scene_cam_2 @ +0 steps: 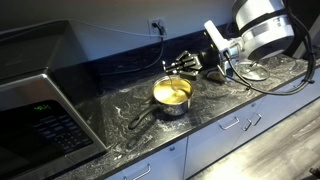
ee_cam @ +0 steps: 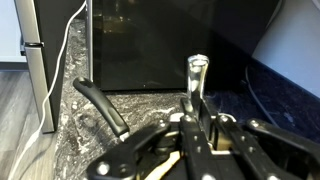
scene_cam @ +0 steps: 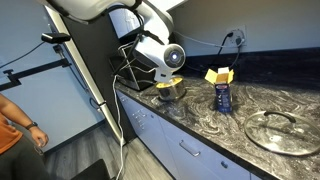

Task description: Use the silver fork to stir the contents in the silver pot on the left.

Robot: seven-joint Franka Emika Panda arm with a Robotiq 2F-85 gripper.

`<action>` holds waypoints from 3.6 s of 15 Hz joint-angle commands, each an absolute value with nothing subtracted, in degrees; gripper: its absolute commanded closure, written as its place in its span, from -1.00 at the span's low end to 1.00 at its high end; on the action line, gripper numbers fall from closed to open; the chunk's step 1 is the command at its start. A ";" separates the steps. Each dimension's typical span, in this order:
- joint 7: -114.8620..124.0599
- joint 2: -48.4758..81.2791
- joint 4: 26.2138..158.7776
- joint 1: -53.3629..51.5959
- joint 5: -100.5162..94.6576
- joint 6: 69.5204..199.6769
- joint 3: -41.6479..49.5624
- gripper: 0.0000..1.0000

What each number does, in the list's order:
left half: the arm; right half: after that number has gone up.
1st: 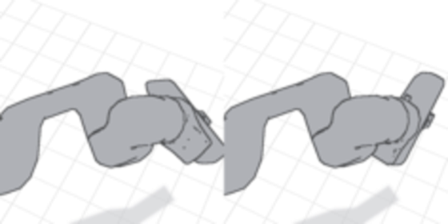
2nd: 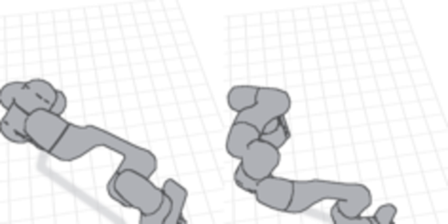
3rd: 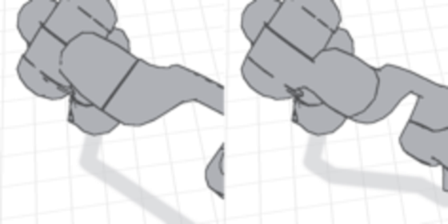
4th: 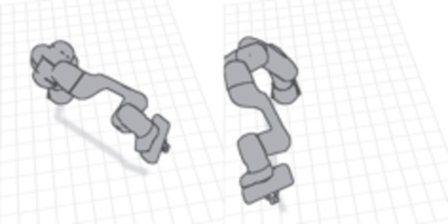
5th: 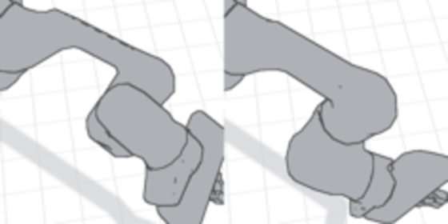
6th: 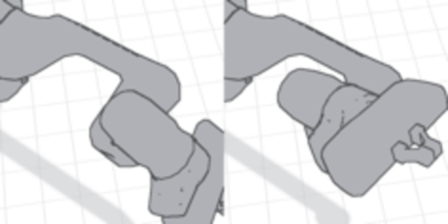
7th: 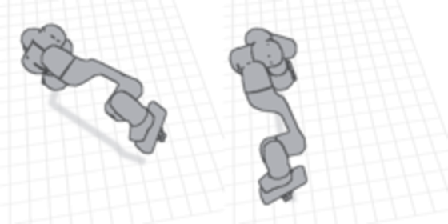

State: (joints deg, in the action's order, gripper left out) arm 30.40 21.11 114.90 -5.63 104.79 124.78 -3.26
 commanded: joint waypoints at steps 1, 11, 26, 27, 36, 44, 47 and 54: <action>30.48 21.32 114.87 -5.32 104.72 124.74 -3.56 0.72; 29.94 26.21 109.69 -6.33 106.12 129.03 -3.82 0.93; 31.25 34.71 101.28 -6.86 105.59 131.72 -4.71 0.93; 33.65 34.62 101.61 -6.71 104.15 130.94 -4.92 0.93; 48.73 32.42 103.84 -6.39 96.39 129.63 -4.28 0.93; 47.44 32.34 102.56 -7.93 96.91 140.89 -3.25 0.93; 45.94 32.57 101.74 -7.32 97.78 141.10 -4.16 0.93; 45.48 33.44 101.82 -3.04 98.59 123.69 -5.20 0.93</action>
State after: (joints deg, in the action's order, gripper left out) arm 46.41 32.99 102.11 -5.46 97.74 130.70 -4.23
